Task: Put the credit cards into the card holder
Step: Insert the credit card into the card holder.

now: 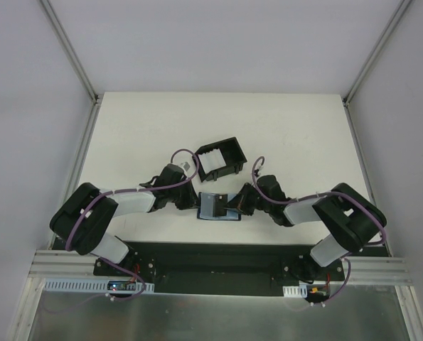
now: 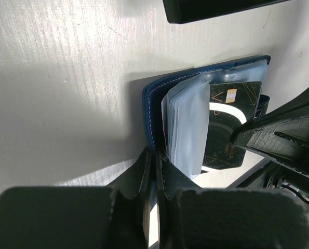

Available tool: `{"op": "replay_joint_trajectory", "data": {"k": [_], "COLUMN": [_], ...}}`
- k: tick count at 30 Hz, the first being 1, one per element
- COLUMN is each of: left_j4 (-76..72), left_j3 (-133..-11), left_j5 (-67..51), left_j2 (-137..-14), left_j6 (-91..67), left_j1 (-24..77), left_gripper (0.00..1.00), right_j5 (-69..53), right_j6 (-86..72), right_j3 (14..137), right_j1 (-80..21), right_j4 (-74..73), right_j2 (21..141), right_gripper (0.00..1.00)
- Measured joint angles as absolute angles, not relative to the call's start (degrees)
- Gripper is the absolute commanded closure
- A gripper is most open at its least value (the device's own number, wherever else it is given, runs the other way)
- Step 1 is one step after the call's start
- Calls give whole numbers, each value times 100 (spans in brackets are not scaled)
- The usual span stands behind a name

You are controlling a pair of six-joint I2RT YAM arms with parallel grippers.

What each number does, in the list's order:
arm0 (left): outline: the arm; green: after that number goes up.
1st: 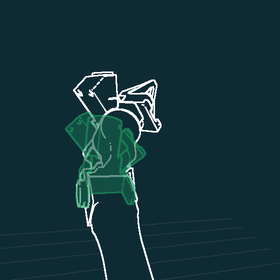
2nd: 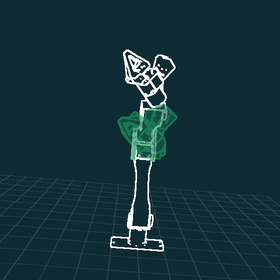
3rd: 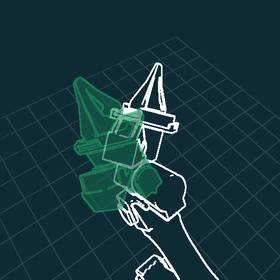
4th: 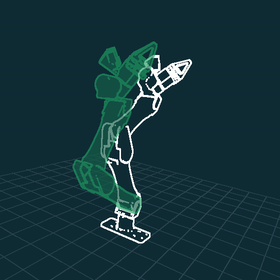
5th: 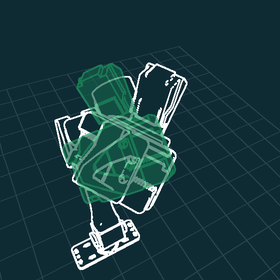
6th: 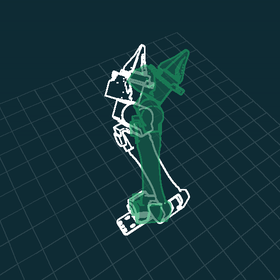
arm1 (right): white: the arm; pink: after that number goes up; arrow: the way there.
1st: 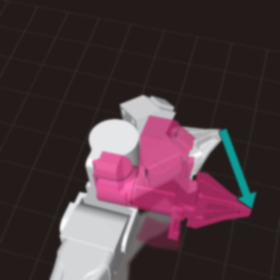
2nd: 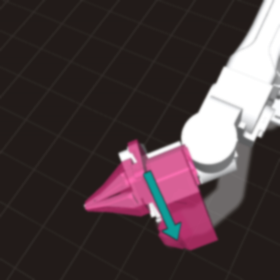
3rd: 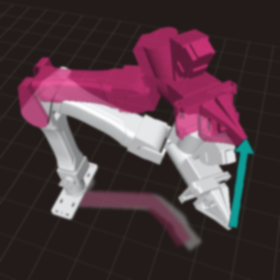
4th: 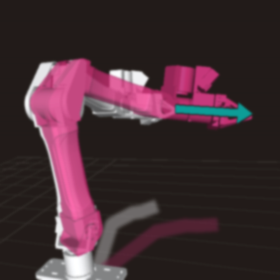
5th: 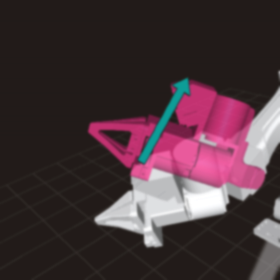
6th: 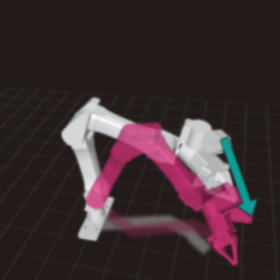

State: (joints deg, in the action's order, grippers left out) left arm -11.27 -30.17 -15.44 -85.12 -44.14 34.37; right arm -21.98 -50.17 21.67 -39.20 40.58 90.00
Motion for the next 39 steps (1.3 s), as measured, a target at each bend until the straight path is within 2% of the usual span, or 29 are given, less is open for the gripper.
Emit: {"op": "replay_joint_trajectory", "data": {"k": [14, 18, 20, 26, 32, 39], "left_j4": [-1118, -1107, -1107, -1120, -1120, -1118], "left_j3": [-3022, -3028, -3028, -3026, -3026, -3026], "left_j5": [-1544, -1544, -1544, -1544, -1544, -1544], "left_j2": [-8512, -8512, -8512, -8512, -8510, -8503], "left_j6": [-4412, -4410, -4407, -4410, -4410, -4403], "left_j1": [3437, 3437, 3437, 3439, 3439, 3439], "left_gripper": [100, 100, 100, 100, 100, 100], "right_j5": [-2399, -2292, -2231, -1909, -1347, -1229], "right_j6": [-4976, -4923, -4884, -4613, -3975, -3675], "right_j3": [2687, 2950, 2991, 3009, 3350, 3817], "right_j1": [-4014, -4204, -4250, -4353, -4412, -4517], "right_j4": [3607, 3415, 3336, 2762, 1533, 1050], "right_j2": [9380, 9496, 9494, 9131, 8433, 8694], "right_gripper": [98, 89, 78, 60, 57, 57]}}
